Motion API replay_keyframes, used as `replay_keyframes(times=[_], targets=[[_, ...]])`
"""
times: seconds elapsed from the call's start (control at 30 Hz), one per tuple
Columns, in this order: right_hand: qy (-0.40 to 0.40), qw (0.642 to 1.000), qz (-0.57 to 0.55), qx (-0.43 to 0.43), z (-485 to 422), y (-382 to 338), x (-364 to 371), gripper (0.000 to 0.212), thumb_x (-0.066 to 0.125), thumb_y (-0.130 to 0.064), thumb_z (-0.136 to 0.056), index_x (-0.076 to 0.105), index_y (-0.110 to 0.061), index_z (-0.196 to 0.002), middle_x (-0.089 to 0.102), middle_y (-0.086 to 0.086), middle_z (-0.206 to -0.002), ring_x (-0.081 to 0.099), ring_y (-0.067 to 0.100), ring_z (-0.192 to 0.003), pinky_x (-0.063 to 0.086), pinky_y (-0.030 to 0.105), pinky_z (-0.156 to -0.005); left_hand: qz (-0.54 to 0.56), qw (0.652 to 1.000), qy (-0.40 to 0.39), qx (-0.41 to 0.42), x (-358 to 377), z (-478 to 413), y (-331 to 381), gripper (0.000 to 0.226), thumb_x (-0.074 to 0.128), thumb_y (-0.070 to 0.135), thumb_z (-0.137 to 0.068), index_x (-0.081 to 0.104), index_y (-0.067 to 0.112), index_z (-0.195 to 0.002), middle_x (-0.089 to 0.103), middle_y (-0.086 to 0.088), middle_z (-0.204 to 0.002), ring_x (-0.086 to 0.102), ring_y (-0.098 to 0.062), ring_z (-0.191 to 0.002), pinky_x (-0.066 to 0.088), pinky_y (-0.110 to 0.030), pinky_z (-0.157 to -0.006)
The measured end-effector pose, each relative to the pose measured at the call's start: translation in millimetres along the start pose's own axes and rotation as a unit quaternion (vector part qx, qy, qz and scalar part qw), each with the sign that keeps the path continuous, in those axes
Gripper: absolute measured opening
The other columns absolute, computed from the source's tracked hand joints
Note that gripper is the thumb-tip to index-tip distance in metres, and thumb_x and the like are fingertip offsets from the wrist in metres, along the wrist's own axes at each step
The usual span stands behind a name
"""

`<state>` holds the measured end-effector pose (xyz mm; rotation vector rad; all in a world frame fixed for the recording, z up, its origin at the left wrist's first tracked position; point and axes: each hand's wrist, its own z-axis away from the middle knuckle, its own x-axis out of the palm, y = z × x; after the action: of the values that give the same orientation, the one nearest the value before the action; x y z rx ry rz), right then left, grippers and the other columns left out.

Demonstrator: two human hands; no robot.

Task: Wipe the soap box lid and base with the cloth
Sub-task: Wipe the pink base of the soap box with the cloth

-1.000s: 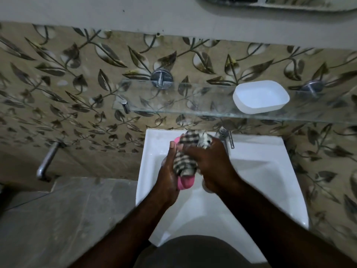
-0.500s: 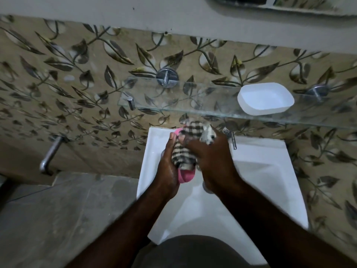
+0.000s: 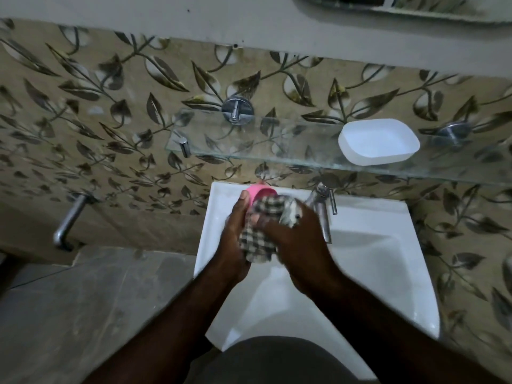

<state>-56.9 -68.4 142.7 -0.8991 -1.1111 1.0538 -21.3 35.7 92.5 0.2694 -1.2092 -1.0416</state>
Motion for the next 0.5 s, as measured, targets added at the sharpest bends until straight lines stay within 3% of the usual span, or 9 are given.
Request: replay_keyframes(times=[0.07,0.13,0.2,0.33,0.4,0.47,0.5], targets=[[-0.084,0.993,0.027,0.078,13.0,6.1,-2.0,0.017,0.071,-0.001,-0.085,0.061,-0.002,-0.099,0.069,0.02,-0.08,0.068,0.037,-0.067,0.057,0.043,-0.059,0.013,1.0,0.005,0.018,-6.3,-3.7,7.8,0.052,0.061,0.055,-0.079,0.072,0.006,-0.095,0.07,-0.015,-0.081,0.068,-0.025,-0.07,0.056,-0.032,-0.066],[-0.116,0.988,0.046,0.095,8.3,2.1,-6.8,0.016,0.071,0.002,-0.083,0.062,-0.003,-0.096,0.067,0.019,-0.077,0.065,0.033,-0.063,0.053,0.038,-0.057,-0.02,0.999,0.018,0.03,-5.2,-3.7,8.6,0.059,0.062,0.055,-0.079,0.069,0.002,-0.101,0.069,-0.02,-0.084,0.067,-0.03,-0.071,0.055,-0.033,-0.065],[-0.07,0.995,0.039,0.064,-7.5,-11.7,-9.6,0.017,0.07,0.006,-0.081,0.064,-0.001,-0.095,0.067,0.02,-0.076,0.065,0.032,-0.061,0.055,0.039,-0.057,-0.017,1.0,0.01,0.0,2.5,-0.5,-0.9,0.065,0.062,0.059,-0.079,0.068,0.003,-0.112,0.068,-0.023,-0.1,0.068,-0.032,-0.081,0.056,-0.037,-0.071],[0.009,0.999,-0.045,-0.008,-18.7,-23.8,-3.5,0.017,0.067,0.009,-0.082,0.06,0.009,-0.098,0.066,0.02,-0.076,0.065,0.029,-0.062,0.056,0.033,-0.054,0.057,0.998,0.007,-0.005,4.4,-1.5,-14.0,0.052,0.05,0.045,-0.087,0.064,0.006,-0.119,0.07,-0.015,-0.106,0.07,-0.022,-0.087,0.057,-0.031,-0.073],[0.001,1.0,-0.007,-0.006,-4.1,-9.8,-4.2,0.021,0.071,0.005,-0.08,0.062,0.005,-0.099,0.068,0.019,-0.081,0.069,0.031,-0.068,0.056,0.034,-0.055,0.015,1.0,-0.012,-0.013,3.6,-0.3,-6.2,0.055,0.048,0.054,-0.088,0.071,0.008,-0.108,0.071,-0.017,-0.104,0.07,-0.026,-0.089,0.056,-0.034,-0.075],[-0.069,0.996,0.02,0.055,14.1,3.8,-7.0,0.018,0.07,0.002,-0.084,0.061,0.0,-0.1,0.069,0.02,-0.081,0.069,0.037,-0.07,0.056,0.039,-0.059,-0.001,1.0,-0.011,-0.007,0.7,-2.1,2.5,0.054,0.049,0.057,-0.087,0.077,0.011,-0.087,0.071,-0.016,-0.086,0.07,-0.025,-0.072,0.057,-0.03,-0.063],[-0.099,0.991,0.041,0.077,16.6,7.6,-10.3,0.017,0.069,0.001,-0.085,0.061,-0.001,-0.1,0.068,0.021,-0.082,0.068,0.038,-0.07,0.055,0.042,-0.06,-0.017,1.0,0.001,0.012,-2.5,-5.5,5.2,0.05,0.053,0.055,-0.084,0.077,0.012,-0.085,0.071,-0.016,-0.082,0.07,-0.025,-0.068,0.057,-0.03,-0.06]])
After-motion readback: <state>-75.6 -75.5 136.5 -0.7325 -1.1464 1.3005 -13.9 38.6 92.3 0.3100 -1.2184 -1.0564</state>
